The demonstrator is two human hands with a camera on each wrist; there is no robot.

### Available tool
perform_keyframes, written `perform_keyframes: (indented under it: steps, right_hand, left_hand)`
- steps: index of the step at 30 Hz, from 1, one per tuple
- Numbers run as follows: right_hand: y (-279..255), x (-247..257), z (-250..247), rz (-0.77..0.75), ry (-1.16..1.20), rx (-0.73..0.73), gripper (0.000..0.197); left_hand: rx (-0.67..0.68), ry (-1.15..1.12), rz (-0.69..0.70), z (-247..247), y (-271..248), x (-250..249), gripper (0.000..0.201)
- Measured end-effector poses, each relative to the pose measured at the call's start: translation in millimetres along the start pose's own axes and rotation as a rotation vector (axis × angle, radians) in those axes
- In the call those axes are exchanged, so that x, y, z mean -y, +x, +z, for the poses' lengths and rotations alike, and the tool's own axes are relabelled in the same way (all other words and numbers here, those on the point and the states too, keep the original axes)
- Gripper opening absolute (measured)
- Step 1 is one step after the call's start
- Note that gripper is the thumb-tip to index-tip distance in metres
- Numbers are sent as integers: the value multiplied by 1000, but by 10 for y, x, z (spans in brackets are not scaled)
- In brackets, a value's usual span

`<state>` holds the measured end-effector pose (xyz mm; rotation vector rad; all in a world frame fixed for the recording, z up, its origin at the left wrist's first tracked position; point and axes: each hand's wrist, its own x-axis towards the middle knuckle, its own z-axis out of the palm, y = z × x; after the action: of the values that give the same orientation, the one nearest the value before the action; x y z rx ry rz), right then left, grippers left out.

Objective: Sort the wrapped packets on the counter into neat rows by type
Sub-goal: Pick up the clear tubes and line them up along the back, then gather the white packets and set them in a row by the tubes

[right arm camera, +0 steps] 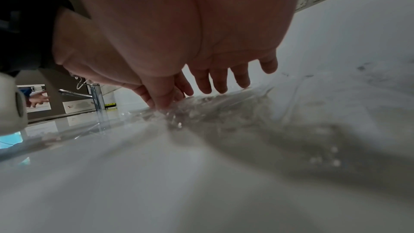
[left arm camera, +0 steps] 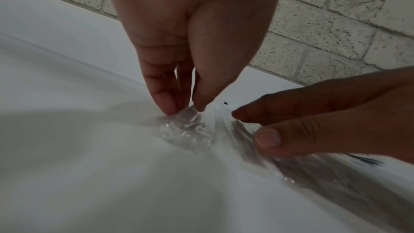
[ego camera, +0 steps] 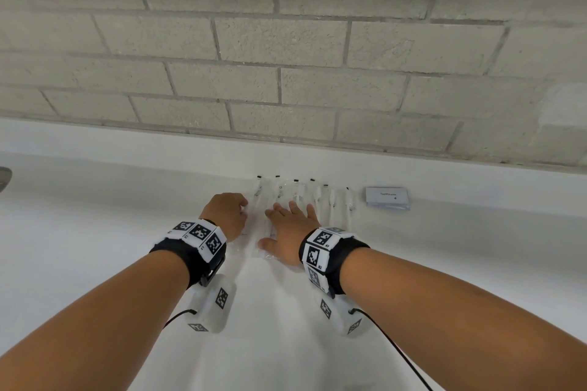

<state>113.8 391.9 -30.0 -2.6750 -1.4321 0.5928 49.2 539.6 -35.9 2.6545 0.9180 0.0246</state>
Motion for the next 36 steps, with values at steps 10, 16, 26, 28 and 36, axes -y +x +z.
perform_keyframes:
  steps: [10, 16, 26, 28, 36]
  right_hand:
    - [-432, -23, -210, -16, -31, -46, 68]
    - [-1239, -87, -310, -2, 43, -52, 60]
    - [-2743, -238, 320, 106, -21, 234, 90]
    - [-2794, -226, 445, 125, -37, 184, 93]
    - [-2857, -215, 469, 157, 92, 116, 77]
  left_hand:
    - [46, 93, 18, -262, -260, -179, 39]
    - [-38, -77, 184, -504, -1065, -605, 36]
    - [431, 6, 309, 327, -2589, -977, 84]
    - [412, 5, 296, 399, -2651, -960, 75]
    - [385, -75, 207, 383, -2710, -927, 55]
